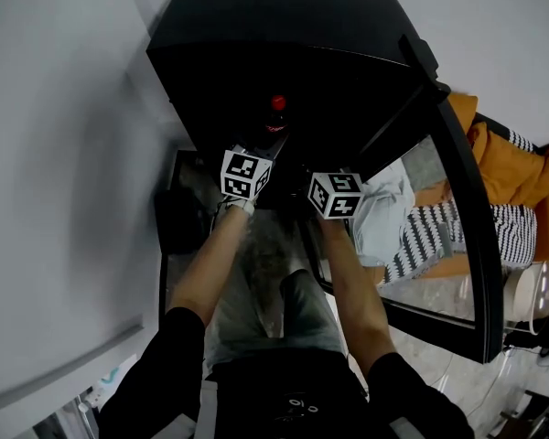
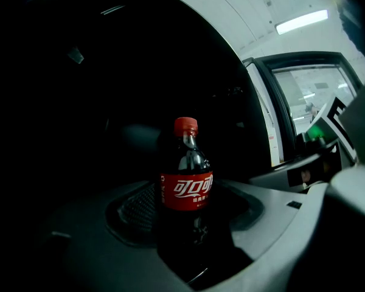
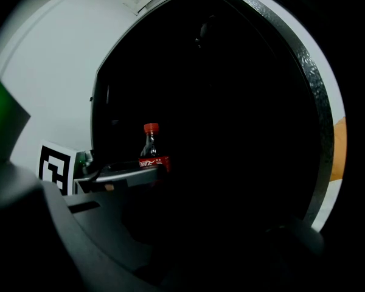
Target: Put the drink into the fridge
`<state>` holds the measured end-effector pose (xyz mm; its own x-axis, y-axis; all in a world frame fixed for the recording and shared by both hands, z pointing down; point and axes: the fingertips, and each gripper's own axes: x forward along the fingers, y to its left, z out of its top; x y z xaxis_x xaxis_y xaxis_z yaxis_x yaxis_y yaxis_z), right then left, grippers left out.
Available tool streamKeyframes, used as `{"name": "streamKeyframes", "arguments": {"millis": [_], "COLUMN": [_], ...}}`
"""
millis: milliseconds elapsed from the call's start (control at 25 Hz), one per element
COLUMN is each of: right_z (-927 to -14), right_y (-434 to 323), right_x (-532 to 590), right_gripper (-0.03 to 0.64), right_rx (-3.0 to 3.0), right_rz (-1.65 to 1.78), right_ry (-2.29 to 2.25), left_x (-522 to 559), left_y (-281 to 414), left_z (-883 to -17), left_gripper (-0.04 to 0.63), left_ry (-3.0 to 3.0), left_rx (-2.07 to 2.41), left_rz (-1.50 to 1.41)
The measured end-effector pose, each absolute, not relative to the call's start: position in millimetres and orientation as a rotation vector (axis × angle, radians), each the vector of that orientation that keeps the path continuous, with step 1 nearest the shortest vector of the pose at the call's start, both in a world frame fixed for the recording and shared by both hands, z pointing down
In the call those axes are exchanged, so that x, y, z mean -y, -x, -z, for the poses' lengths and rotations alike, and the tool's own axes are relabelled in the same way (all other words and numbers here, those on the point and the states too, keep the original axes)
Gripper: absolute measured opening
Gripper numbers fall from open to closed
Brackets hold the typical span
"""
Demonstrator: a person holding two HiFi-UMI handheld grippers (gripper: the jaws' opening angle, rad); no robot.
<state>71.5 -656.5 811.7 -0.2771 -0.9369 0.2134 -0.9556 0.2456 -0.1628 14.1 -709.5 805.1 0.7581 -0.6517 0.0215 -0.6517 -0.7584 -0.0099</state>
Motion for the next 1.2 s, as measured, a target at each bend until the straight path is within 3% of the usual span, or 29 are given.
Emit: {"name": "streamKeyframes", "arguments": {"millis": [640,1200], "right_z": [-800.3,-628.7], "right_y": [-55.7,-34.9], "right_x": [618.8,530.4], "right_gripper": [0.008,0.008], "right_rx": [2.340,2.404], "right_rz": [-0.465,-0.519], "right_ry": [-1.776,-1.702], "left_x": [660.8,546.1], "left_y": [19.6,46.0], "left_z": [-788.0,-636.8], "left_gripper": [0.273,0.031], "left_ry": [3.005,3.060], "left_rx": [-1.224,-1.338], "left_rz": [0.122,0.209]}}
